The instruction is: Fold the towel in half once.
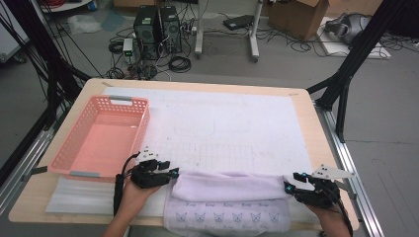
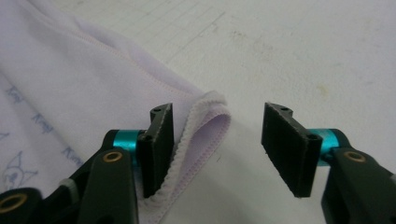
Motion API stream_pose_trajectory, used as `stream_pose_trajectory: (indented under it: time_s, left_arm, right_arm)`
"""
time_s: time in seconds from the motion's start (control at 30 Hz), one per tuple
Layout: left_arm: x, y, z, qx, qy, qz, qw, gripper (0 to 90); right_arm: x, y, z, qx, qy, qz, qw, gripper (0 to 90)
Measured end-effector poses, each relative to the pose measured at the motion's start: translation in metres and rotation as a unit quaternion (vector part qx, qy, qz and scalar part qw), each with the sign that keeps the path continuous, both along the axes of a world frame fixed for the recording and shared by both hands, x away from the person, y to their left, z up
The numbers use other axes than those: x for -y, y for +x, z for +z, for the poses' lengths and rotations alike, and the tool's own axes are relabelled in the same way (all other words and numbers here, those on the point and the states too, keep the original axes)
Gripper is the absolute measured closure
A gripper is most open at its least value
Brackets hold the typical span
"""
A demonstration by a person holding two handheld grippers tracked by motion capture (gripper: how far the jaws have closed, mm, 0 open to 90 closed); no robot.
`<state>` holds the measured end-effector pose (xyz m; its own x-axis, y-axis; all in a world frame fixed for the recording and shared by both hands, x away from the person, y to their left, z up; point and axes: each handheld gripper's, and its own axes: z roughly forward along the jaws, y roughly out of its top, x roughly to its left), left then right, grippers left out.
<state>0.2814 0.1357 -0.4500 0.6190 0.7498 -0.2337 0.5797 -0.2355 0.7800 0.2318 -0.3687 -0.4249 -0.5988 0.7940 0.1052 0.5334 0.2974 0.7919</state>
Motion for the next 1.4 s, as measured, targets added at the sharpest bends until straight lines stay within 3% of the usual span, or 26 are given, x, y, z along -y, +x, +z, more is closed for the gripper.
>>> stream_pose_trajectory:
  time_s: [0.07,0.13,0.17,0.23,0.37,0.5,0.6,0.77,0.9,0.97,1.03,1.13,1.3,1.4]
  left_arm:
    - [0.004,-0.002,-0.001,0.011,0.021,-0.004,0.9997,65.5]
    - [0.006,-0.002,0.000,0.009,0.027,-0.007,0.9996,80.0]
    - [0.007,-0.003,0.001,0.013,0.033,-0.006,0.9994,83.1]
    - [0.008,-0.003,0.001,0.014,0.038,-0.001,0.9992,84.6]
    - [0.004,-0.001,0.002,0.018,0.042,0.023,0.9987,85.4]
    - [0.002,-0.001,0.002,0.017,0.033,0.026,0.9990,85.3]
    - [0.003,-0.001,0.003,0.021,0.020,0.026,0.9992,82.3]
    - [0.002,-0.002,0.004,0.021,0.011,0.026,0.9994,80.3]
    - [0.001,-0.002,0.004,0.022,0.004,0.027,0.9994,82.2]
    - [0.001,-0.002,0.004,0.022,0.002,0.027,0.9994,82.6]
    - [0.000,-0.001,0.003,0.022,0.004,0.027,0.9994,82.8]
    - [0.000,-0.001,0.002,0.019,0.003,0.027,0.9995,81.8]
    - [0.003,0.002,0.000,0.007,-0.009,0.015,0.9998,61.5]
    - [0.005,0.006,-0.002,0.003,-0.008,0.014,0.9999,54.1]
  right_arm:
    - [0.003,-0.001,0.002,0.007,0.016,-0.003,0.9998,38.6]
    - [0.006,-0.002,0.005,0.013,0.041,0.001,0.9991,37.5]
    - [0.007,-0.003,0.007,0.018,0.051,0.007,0.9985,36.8]
    - [0.008,-0.004,0.009,0.021,0.070,0.024,0.9971,32.0]
    - [0.007,-0.005,0.010,0.007,0.058,0.043,0.9974,25.8]
    - [0.007,-0.001,0.005,0.009,0.050,0.006,0.9987,18.5]
    - [-0.005,0.005,0.001,0.019,0.031,-0.010,0.9993,18.5]
    - [-0.024,0.019,-0.002,0.028,0.015,-0.021,0.9993,18.5]
    - [-0.032,0.024,0.001,0.038,0.020,-0.019,0.9989,18.9]
    - [-0.031,0.025,0.003,0.038,0.031,-0.017,0.9986,23.4]
    - [-0.028,0.027,0.004,0.037,0.027,-0.019,0.9988,30.8]
    - [-0.025,0.035,0.004,0.029,-0.010,-0.027,0.9992,46.9]
    - [-0.028,0.048,-0.005,0.001,-0.027,-0.021,0.9994,51.6]
    - [-0.030,0.056,-0.007,-0.003,-0.028,-0.020,0.9994,56.1]
